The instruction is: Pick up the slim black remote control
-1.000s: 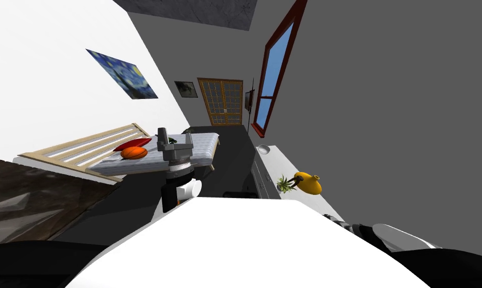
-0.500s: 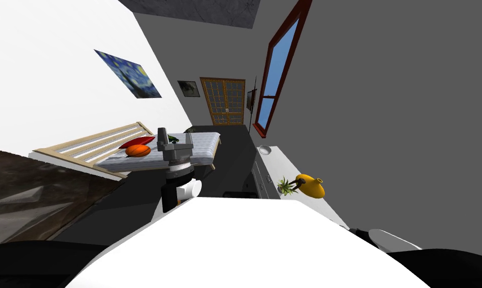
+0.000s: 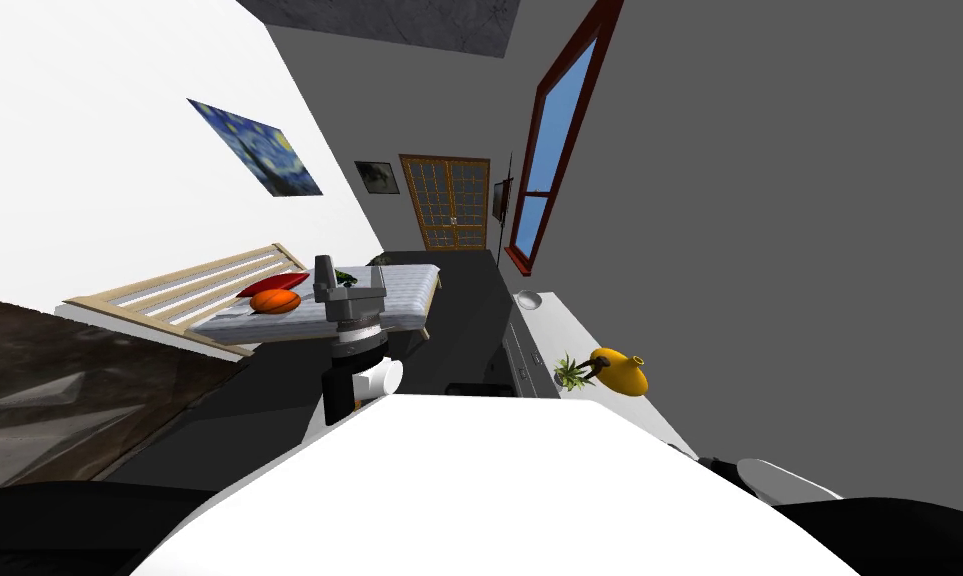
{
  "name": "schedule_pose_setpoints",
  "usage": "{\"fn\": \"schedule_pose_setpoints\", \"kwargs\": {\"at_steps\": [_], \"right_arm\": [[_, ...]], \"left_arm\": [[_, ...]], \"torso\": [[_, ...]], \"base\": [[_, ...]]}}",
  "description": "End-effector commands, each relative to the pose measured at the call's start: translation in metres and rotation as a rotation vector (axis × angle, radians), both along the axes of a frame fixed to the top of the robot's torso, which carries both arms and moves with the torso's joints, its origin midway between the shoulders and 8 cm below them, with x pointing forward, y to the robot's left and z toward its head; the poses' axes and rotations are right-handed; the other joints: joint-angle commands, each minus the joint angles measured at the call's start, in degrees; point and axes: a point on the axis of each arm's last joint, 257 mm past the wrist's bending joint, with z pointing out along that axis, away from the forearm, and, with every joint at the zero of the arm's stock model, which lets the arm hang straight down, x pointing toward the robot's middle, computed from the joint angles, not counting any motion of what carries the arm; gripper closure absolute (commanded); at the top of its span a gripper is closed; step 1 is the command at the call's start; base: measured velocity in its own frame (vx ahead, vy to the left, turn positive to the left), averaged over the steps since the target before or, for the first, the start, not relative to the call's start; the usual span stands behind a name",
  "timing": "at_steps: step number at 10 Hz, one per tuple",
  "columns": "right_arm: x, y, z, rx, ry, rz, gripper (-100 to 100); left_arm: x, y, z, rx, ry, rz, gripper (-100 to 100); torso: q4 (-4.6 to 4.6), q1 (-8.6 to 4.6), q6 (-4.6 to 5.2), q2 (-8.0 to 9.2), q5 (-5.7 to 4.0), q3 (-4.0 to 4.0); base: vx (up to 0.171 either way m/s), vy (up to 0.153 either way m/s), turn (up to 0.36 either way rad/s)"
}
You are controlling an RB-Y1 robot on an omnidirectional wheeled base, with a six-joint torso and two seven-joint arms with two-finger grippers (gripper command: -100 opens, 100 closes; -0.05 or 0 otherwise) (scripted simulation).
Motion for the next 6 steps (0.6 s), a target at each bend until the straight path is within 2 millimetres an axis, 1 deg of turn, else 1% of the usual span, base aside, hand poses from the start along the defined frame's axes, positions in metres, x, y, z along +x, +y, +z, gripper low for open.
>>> {"fn": "schedule_pose_setpoints", "kwargs": {"at_steps": [1, 2, 4, 5, 6], "right_arm": [[0.000, 0.000, 0.000, 0.000, 0.000, 0.000, 0], [0.007, -0.005, 0.010, 0.001, -0.002, 0.009, 100], [0.014, -0.008, 0.019, 0.002, 0.000, 0.020, 100], [0.010, -0.007, 0.016, 0.000, -0.001, 0.018, 100], [0.011, -0.008, 0.017, 0.001, 0.000, 0.017, 0]], "left_arm": [[0.000, 0.000, 0.000, 0.000, 0.000, 0.000, 0], [0.000, 0.000, 0.000, 0.000, 0.000, 0.000, 0], [0.000, 0.000, 0.000, 0.000, 0.000, 0.000, 0], [0.000, 0.000, 0.000, 0.000, 0.000, 0.000, 0], [0.000, 0.000, 0.000, 0.000, 0.000, 0.000, 0]], "torso": [[0.00, 0.00, 0.00, 0.00, 0.00, 0.00], [0.00, 0.00, 0.00, 0.00, 0.00, 0.00], [0.01, 0.13, 0.04, 0.05, 0.05, 0.03], [0.01, 0.14, 0.02, 0.05, 0.07, 0.03], [0.01, 0.09, 0.02, 0.03, 0.03, 0.02]], "base": [[0.000, 0.000, 0.000], [-0.004, 0.015, -0.083], [-0.011, 0.027, -0.077], [-0.004, 0.010, -0.013], [0.000, 0.000, 0.000]]}}
